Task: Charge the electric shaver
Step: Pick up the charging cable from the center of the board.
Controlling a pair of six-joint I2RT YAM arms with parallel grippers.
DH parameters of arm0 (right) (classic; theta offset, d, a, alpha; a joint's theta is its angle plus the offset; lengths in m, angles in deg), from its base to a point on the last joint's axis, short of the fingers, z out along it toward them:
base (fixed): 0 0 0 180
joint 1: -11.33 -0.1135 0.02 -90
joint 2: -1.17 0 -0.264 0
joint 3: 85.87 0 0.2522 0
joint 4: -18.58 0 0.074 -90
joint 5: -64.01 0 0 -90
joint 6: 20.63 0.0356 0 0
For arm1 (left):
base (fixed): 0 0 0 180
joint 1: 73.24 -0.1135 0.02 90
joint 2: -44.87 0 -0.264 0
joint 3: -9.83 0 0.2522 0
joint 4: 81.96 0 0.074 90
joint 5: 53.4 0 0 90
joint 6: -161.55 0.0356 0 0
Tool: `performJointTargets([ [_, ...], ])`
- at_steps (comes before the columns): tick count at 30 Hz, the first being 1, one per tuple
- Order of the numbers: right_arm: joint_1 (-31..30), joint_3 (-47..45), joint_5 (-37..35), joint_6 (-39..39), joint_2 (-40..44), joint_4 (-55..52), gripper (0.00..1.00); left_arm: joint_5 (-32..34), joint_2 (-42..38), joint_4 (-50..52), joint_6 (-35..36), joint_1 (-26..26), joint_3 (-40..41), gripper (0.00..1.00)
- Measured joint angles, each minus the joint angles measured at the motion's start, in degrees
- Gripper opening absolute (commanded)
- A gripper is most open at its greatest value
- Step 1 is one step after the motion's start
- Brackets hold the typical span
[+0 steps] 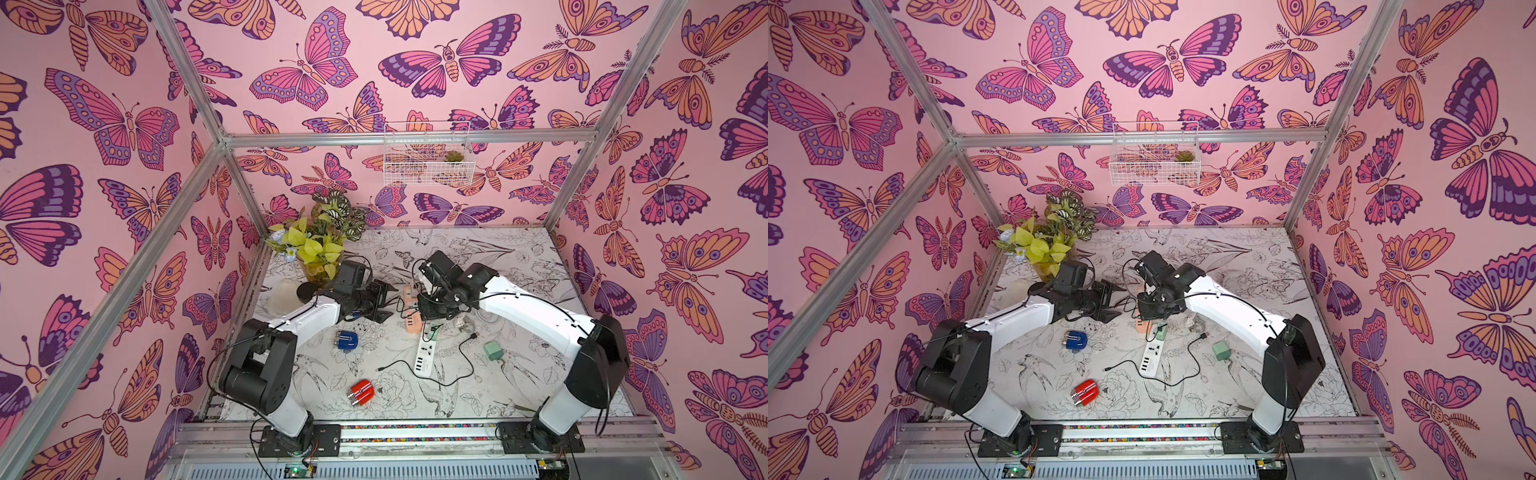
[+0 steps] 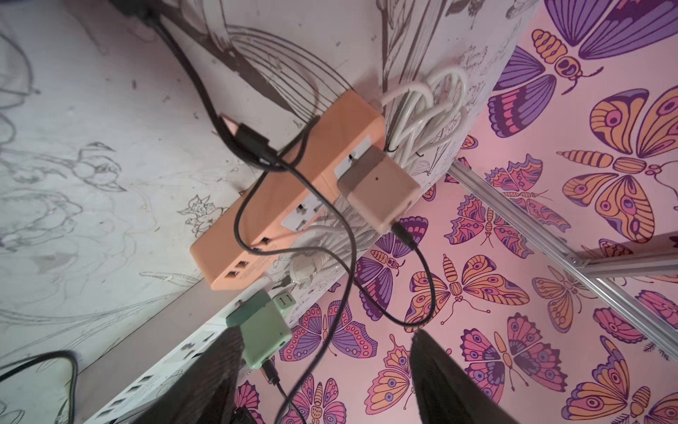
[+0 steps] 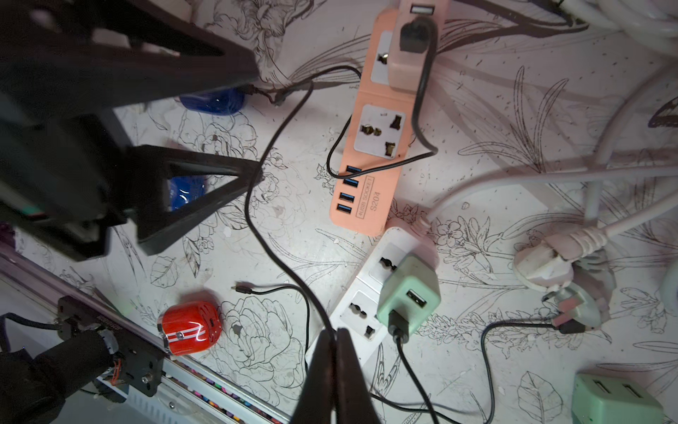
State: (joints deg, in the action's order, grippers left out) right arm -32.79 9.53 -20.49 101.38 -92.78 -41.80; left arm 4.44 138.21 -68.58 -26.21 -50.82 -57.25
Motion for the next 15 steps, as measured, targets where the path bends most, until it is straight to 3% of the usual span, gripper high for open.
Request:
performJointTargets([
  [4,0.63,-3.15,1.25,1.18,2.38,2.64,0.00,1.77,1.29,-7.50,-6.14,0.00,1.16,0.78],
  [7,1.03,-4.22,1.92,1.68,2.67,4.02,0.00,2.10,2.78,-11.98,-9.40,0.02,1.11,0.71],
  [15,2.43,-5.68,3.41,2.95,5.25,6.62,0.00,1.64,6.12,-14.62,-12.90,1.22,1.09,0.67],
])
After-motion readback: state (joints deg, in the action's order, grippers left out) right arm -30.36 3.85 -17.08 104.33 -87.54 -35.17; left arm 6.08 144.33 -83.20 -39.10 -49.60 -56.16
